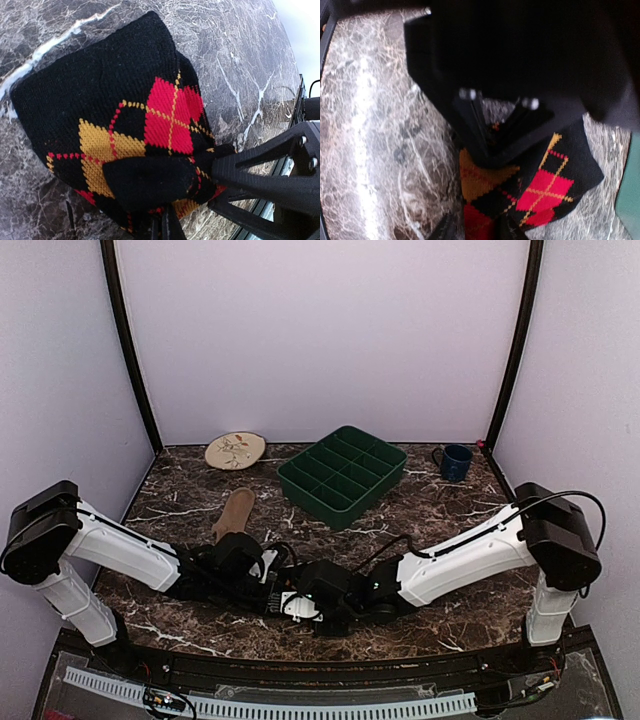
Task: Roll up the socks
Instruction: Roll the sock at the center of the board.
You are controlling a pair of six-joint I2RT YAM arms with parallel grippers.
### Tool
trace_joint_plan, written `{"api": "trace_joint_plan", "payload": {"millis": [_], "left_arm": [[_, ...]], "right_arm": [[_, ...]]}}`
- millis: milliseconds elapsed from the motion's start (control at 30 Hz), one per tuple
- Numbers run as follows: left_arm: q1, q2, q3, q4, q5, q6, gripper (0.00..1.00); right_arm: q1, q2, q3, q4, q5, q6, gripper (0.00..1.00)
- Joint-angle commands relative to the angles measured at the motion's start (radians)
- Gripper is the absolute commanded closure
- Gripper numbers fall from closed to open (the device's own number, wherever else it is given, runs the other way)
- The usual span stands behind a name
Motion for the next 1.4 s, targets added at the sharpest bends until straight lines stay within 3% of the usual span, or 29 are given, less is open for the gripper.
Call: {"api": "trace_joint_plan", "payload": {"millis": [0, 200, 433, 467, 567, 667, 833, 1067, 1367], "left_arm": [[0.001, -0.017, -0.012, -0.075, 0.014, 0.009, 1.00], [0.008, -0.033, -0.023, -0.073, 0.015, 0.012, 1.00], [0.012, -0.068, -0.039, -0.070, -0.006, -0.007, 1.00], [0.012, -0.077, -0.044, -0.073, -0.017, -0.011, 0.97], [0.012, -0.120, -0.055, -0.092, -0.053, -0.027, 0.76], [0.012, -0.171, -0.066, -0.120, -0.101, -0.040, 0.64], [0.012, -0.253, -0.065, -0.179, -0.180, -0.048, 0.53], [0.013, -0.332, -0.076, -0.208, -0.237, -0.057, 0.50], [-0.002, -0.408, -0.148, -0.163, -0.245, -0.083, 0.53]], "right_arm": [[-0.013, 0.045, 0.045, 0.013, -0.034, -0.017, 0.73], [-0.027, 0.057, 0.048, -0.010, -0.064, -0.012, 0.87], [-0.039, 0.077, 0.061, -0.056, -0.078, 0.026, 0.96], [-0.042, 0.079, 0.061, -0.064, -0.081, 0.032, 0.96], [-0.047, 0.086, 0.104, -0.090, -0.088, 0.048, 1.00], [-0.052, 0.091, 0.128, -0.118, -0.098, 0.072, 1.00], [-0.062, 0.089, 0.163, -0.163, -0.126, 0.146, 1.00], [-0.068, 0.096, 0.216, -0.261, -0.226, 0.245, 1.00], [-0.101, 0.157, 0.306, -0.368, -0.473, 0.332, 1.00]]}}
